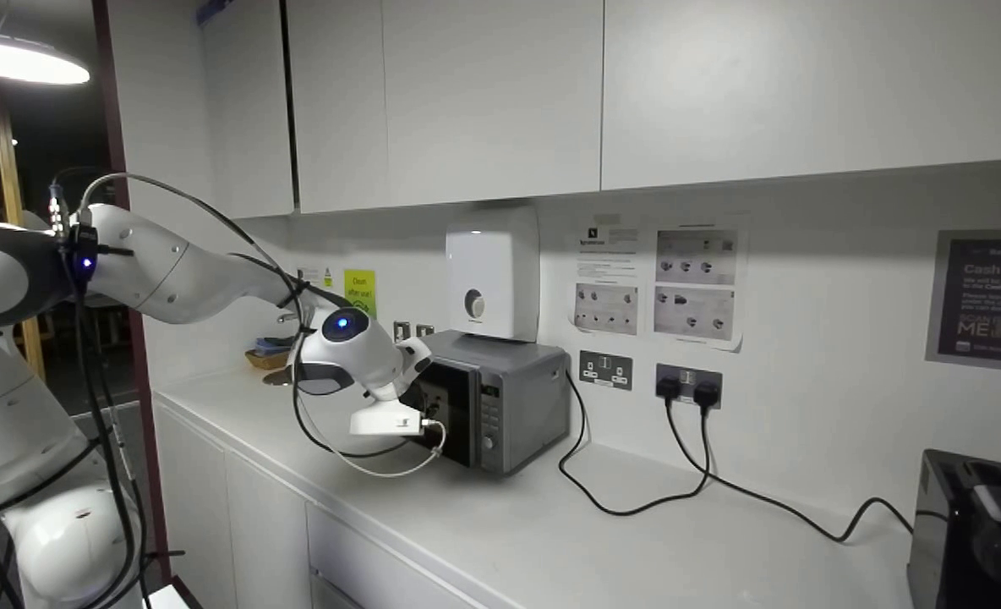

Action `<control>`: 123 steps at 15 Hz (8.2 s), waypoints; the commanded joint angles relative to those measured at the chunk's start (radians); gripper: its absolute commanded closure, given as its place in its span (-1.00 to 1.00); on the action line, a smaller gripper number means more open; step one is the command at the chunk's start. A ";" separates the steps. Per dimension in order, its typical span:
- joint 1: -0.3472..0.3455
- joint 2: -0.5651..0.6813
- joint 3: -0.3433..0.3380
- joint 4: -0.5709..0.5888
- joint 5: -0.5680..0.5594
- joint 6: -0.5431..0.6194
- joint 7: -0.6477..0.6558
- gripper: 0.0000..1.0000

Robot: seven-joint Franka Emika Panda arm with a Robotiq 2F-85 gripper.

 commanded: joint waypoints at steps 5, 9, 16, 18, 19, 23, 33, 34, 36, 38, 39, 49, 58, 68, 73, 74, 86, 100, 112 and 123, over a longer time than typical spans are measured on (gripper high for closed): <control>0.000 0.000 0.000 0.000 0.000 0.000 0.000 0.98; 0.006 0.000 0.003 0.011 0.017 0.000 0.021 1.00; 0.020 0.003 0.045 0.047 0.028 0.020 0.155 1.00; 0.024 0.008 0.066 0.062 0.028 0.031 0.207 1.00; 0.025 0.010 0.076 0.069 0.027 0.035 0.234 1.00; 0.031 0.015 0.117 0.104 0.033 0.049 0.341 1.00; 0.018 0.039 0.200 0.189 0.015 0.117 0.584 -0.40; 0.017 0.040 0.205 0.195 0.012 0.119 0.600 -0.57; 0.016 0.046 0.212 0.211 0.011 0.125 0.628 -0.83; 0.014 0.059 0.220 0.233 0.005 0.132 0.658 -1.00; 0.014 0.067 0.223 0.244 0.004 0.139 0.668 -1.00; 0.000 0.170 0.247 0.361 -0.052 0.161 0.767 -1.00; -0.002 0.272 0.243 0.442 -0.197 0.191 0.850 -1.00; -0.013 0.320 0.229 0.461 -0.351 0.182 0.927 -1.00; -0.020 0.327 0.224 0.457 -0.406 0.177 0.957 -1.00; -0.022 0.330 0.223 0.456 -0.416 0.175 0.963 -1.00; -0.029 0.313 0.212 0.424 -0.444 0.159 0.959 -1.00; -0.036 0.263 0.191 0.349 -0.462 0.139 0.941 -1.00; -0.072 0.167 0.189 0.248 -0.593 0.056 0.963 -1.00; -0.068 0.091 0.187 0.141 -0.629 -0.009 0.931 -1.00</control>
